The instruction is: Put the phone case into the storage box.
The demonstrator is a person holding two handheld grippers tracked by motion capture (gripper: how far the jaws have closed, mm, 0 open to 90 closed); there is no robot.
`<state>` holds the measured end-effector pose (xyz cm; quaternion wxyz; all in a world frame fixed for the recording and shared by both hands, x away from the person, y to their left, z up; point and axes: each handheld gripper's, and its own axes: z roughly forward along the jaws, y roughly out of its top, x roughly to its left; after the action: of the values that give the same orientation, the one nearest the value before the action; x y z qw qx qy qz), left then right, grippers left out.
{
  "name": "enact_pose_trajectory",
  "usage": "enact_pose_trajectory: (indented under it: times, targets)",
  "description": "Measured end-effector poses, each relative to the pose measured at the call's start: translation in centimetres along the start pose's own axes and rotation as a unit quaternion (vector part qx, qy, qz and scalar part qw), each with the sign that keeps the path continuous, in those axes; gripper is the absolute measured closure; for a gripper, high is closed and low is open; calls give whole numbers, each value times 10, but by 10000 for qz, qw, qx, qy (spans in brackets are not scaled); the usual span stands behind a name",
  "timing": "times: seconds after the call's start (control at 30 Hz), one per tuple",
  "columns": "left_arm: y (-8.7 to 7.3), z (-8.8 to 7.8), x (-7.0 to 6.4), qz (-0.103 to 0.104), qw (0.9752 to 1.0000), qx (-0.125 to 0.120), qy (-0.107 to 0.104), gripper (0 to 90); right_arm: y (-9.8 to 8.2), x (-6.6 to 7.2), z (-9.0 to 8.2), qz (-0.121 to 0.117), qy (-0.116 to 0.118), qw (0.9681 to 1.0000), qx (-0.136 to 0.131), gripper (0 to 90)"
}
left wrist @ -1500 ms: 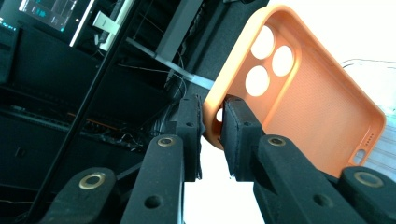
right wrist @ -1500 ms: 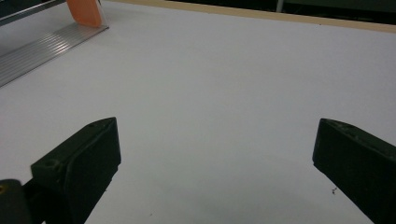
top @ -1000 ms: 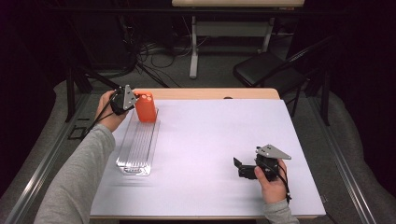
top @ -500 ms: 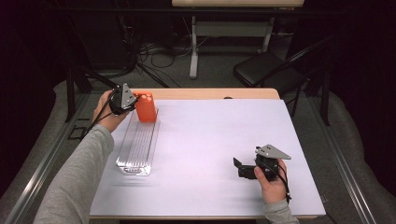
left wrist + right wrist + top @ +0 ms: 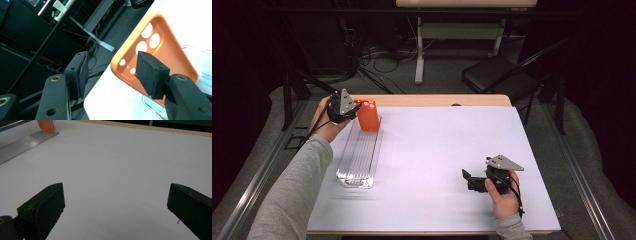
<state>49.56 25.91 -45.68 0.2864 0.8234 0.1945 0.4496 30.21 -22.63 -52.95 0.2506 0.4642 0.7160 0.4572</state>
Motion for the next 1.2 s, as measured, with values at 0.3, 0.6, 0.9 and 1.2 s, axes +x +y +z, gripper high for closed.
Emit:
enact_pose_trajectory:
  times: [0.3,0.6,0.9,1.2]
  targets:
    - [-3,-11,10,-590,9979,19,-283,366,0,-1,0,5,29,10000,-10,11]
    - [-1,-24,20,-1562,9838,-269,-833,301,0,-3,-1,-9,-19,10000,4,10]
    - [4,-44,25,-2396,9615,-386,-1291,207,1,0,-1,-69,-6,10000,-5,11]
    - [10,-63,26,-2595,9536,-476,-1454,155,3,2,-1,-32,-45,10000,-50,10]
